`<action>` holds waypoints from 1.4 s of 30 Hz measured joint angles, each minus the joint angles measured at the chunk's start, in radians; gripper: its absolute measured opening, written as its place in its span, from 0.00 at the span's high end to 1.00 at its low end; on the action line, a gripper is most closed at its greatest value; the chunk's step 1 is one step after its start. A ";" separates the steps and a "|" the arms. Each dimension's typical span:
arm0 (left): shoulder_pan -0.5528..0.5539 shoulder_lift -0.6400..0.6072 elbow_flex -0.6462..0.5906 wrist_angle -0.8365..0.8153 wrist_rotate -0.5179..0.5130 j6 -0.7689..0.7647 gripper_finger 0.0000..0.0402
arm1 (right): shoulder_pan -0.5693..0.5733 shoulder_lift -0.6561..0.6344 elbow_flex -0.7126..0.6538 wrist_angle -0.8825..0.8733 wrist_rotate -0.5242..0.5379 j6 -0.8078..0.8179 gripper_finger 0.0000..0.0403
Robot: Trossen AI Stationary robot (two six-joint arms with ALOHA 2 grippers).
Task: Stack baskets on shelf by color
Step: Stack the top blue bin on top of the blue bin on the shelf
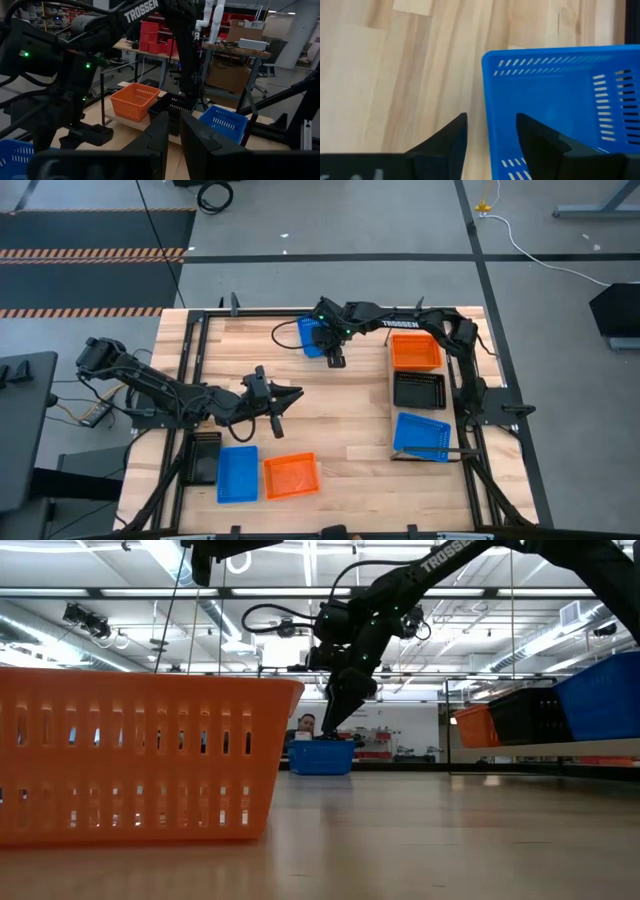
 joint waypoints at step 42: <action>-0.005 -0.001 0.000 -0.022 0.001 0.003 0.87 | 0.188 -0.007 0.000 -0.356 0.256 -0.263 0.96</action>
